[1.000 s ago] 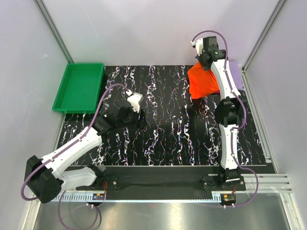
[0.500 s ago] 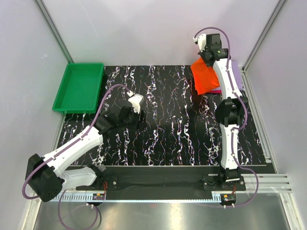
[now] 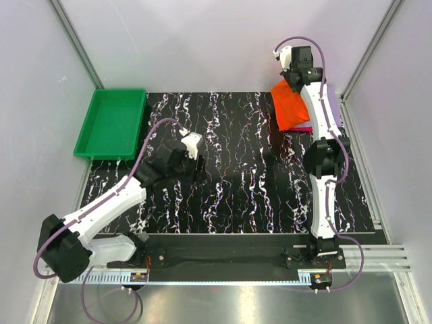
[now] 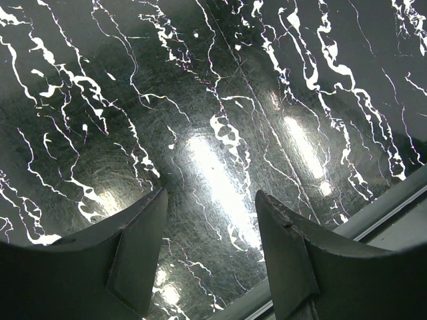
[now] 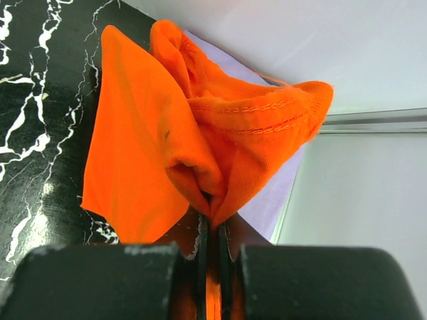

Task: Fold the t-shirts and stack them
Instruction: Neatly place the folded tshirt to the corner

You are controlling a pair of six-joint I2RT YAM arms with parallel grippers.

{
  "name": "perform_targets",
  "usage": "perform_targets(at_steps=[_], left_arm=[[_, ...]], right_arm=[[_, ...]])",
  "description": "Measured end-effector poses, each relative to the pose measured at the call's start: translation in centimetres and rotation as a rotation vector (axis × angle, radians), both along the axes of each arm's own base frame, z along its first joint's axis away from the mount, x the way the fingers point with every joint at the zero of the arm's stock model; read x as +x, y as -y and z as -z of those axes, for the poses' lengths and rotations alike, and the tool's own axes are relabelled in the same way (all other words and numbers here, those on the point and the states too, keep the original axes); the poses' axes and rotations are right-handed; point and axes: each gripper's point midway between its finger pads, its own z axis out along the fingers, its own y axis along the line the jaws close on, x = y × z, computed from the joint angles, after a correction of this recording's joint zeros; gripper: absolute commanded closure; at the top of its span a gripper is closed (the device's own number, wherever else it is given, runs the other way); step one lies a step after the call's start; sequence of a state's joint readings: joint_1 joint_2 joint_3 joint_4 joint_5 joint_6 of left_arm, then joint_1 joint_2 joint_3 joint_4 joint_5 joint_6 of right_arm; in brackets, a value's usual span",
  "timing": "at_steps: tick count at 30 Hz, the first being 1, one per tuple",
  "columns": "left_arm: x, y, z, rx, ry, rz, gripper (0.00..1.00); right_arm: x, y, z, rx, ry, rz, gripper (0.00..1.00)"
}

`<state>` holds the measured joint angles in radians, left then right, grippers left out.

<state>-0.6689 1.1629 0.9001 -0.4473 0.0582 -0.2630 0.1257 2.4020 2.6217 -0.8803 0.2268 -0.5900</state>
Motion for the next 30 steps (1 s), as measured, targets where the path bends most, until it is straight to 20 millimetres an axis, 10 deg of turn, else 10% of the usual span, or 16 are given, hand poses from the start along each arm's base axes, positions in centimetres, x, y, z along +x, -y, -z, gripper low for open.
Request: perform_targets(at_steps=[18, 30], left_arm=[[0.1, 0.1, 1.2, 0.015, -0.039, 0.002, 0.39], [0.4, 0.1, 1.7, 0.019, -0.053, 0.001, 0.39]], right_arm=[[-1.5, 1.4, -5.2, -0.003, 0.077, 0.011, 1.00], [-1.6, 3.0, -5.0, 0.010, 0.071, 0.040, 1.00]])
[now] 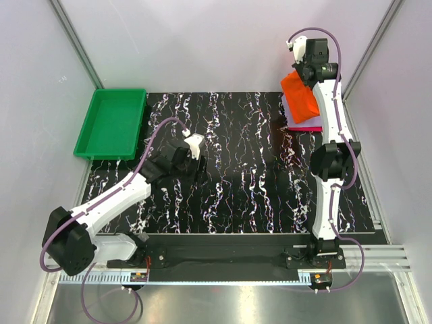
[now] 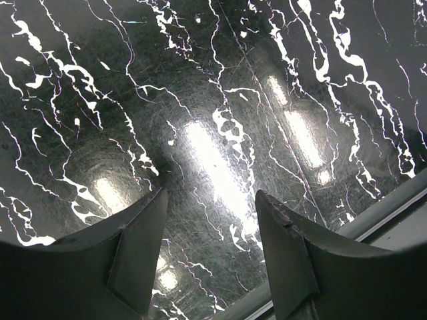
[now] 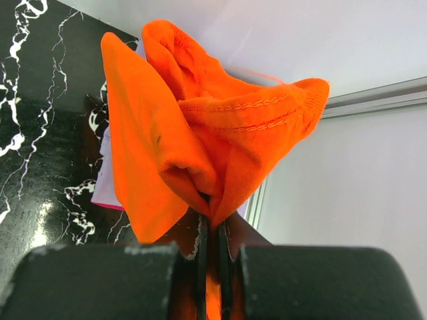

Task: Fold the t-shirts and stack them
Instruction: Neatly place the folded tshirt to the corner

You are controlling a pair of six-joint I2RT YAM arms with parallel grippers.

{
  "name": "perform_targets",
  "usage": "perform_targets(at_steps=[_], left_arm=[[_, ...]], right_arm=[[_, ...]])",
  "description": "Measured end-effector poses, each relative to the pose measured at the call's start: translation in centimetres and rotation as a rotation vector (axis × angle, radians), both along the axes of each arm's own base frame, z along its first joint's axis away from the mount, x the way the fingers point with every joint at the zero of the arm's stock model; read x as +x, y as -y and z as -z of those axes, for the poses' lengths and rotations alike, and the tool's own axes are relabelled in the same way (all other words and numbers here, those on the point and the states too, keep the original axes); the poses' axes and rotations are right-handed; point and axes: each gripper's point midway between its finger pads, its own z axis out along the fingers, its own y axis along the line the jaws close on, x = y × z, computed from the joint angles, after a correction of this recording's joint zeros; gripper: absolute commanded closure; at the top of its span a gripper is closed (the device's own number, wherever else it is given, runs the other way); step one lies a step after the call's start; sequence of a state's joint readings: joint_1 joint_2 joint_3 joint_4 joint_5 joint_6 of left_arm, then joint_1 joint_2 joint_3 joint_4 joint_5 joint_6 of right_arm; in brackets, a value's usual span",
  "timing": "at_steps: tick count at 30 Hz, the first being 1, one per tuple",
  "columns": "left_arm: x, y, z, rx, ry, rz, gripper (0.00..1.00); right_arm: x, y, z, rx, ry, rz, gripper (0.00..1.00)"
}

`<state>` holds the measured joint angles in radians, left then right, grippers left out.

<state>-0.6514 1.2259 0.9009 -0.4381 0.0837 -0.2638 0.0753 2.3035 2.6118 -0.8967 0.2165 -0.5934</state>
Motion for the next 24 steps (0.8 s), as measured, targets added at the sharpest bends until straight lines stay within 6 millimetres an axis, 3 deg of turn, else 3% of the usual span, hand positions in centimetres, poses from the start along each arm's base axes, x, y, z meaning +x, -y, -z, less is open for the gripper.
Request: perform_targets(at_steps=[7, 16, 24], left_arm=[[0.2, 0.2, 0.0, -0.011, -0.001, -0.001, 0.39], [0.3, 0.4, 0.1, -0.021, -0.008, 0.003, 0.39], [0.2, 0.4, 0.1, -0.022, -0.009, 0.005, 0.39]], right_arm=[[-0.4, -0.6, 0.6, 0.034, -0.017, 0.017, 1.00], [-1.3, -3.8, 1.2, 0.071, -0.044, -0.009, 1.00], [-1.7, -4.7, 1.5, 0.091, -0.059, -0.007, 1.00]])
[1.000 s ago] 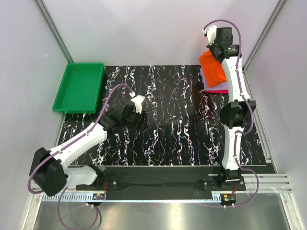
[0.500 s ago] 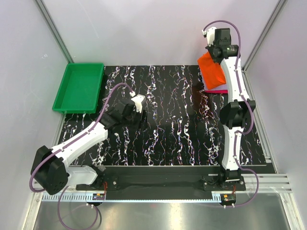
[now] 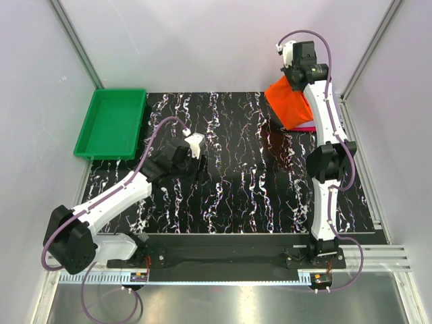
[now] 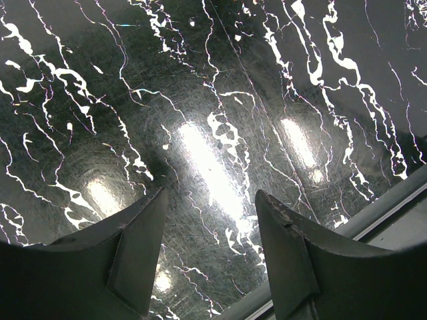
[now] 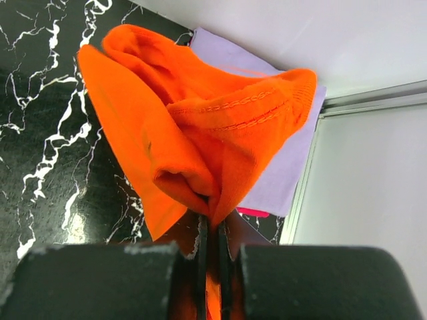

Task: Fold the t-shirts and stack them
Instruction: Neatly place the folded tshirt to the corner

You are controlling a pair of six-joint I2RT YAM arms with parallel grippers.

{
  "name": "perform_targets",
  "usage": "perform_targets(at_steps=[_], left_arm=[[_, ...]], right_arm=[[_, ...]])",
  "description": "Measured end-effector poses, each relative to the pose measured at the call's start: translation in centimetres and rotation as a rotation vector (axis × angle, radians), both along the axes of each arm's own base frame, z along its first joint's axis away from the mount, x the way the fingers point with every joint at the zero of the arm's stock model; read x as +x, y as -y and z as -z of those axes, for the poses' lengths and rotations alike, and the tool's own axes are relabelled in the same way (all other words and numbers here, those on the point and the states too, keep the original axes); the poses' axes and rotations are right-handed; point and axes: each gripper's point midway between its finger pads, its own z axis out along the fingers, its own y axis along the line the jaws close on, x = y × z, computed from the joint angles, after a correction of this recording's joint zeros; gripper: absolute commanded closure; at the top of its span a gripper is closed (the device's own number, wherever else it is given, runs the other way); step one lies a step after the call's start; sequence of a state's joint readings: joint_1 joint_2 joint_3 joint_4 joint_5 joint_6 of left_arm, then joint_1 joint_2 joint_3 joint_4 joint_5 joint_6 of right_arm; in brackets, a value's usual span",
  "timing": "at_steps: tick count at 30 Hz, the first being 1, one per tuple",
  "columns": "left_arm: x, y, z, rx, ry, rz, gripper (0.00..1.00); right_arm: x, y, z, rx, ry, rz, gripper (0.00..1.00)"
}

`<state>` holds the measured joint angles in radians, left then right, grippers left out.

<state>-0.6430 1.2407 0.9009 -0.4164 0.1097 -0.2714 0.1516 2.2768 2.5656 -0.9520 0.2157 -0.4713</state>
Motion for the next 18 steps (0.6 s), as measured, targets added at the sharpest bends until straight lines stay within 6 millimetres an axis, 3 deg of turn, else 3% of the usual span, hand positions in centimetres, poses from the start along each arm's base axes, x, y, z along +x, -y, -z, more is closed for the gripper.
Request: perform_targets(at_steps=[10, 18], left_arm=[[0.0, 0.0, 0.0, -0.002, -0.002, -0.002, 0.39], [0.2, -0.2, 0.0, -0.001, -0.002, -0.009, 0.39]], right_arm=[[-0.1, -0.3, -0.2, 0.002, 0.004, -0.005, 1.00], [0.1, 0.7, -0.4, 0.005, 0.015, 0.012, 1.00]])
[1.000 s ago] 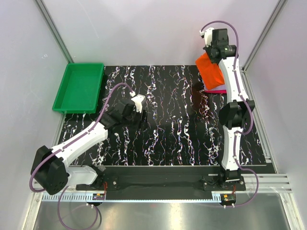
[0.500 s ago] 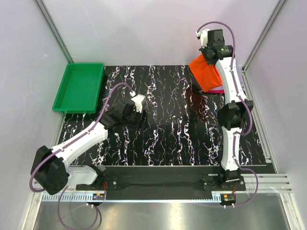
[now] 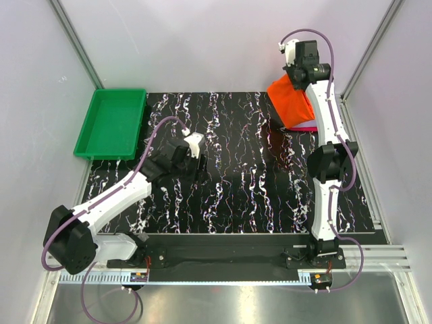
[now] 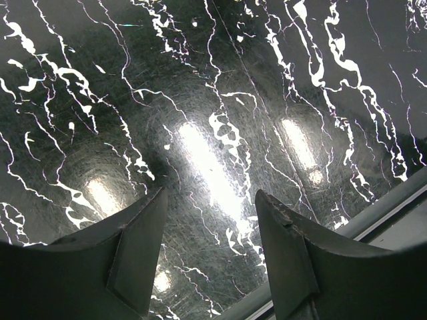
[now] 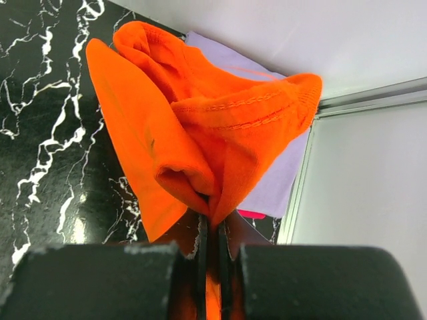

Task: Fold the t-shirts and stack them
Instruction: Neatly place the folded tshirt to the corner

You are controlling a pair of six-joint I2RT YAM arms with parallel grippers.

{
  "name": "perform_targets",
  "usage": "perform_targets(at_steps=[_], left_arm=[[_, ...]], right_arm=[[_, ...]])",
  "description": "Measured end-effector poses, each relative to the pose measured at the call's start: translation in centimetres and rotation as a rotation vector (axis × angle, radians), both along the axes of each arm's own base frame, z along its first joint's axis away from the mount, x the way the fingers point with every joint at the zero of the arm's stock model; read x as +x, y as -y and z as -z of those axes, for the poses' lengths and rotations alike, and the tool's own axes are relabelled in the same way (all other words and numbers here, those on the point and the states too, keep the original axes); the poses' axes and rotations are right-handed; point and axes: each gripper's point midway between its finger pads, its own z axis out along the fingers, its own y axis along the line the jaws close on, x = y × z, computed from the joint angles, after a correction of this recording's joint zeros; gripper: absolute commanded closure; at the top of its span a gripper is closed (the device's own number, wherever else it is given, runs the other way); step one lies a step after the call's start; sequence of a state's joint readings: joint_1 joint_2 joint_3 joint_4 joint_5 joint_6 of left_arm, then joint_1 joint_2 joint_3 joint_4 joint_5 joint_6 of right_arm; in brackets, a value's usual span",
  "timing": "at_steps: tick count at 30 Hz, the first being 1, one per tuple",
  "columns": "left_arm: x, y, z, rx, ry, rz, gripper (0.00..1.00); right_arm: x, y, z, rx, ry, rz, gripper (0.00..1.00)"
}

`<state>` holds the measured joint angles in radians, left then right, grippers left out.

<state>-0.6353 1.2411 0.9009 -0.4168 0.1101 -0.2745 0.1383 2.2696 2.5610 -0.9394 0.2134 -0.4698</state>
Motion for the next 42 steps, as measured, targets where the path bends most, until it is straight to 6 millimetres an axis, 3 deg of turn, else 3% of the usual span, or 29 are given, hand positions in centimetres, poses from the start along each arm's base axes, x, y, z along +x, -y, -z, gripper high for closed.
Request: perform_targets(at_steps=[12, 23, 37, 42], left_arm=[[0.3, -0.3, 0.8, 0.012, -0.023, -0.016, 0.39], [0.5, -0.2, 1.7, 0.033, -0.054, -0.020, 0.39], [1.7, 0.3, 2.1, 0.059, -0.086, -0.026, 0.39], [1.8, 0.3, 2.5, 0.074, -0.107, -0.026, 0.39]], right_arm=[[1.6, 3.9, 1.1, 0.014, 0.018, 0.053, 1.00], [4.1, 6.9, 6.9, 0.015, -0.031, 0.089, 1.00], [6.5, 13.4, 10.9, 0.019, 0.007, 0.185, 1.00], [7.5, 15.1, 13.2, 0.018, 0.015, 0.209, 1.00]])
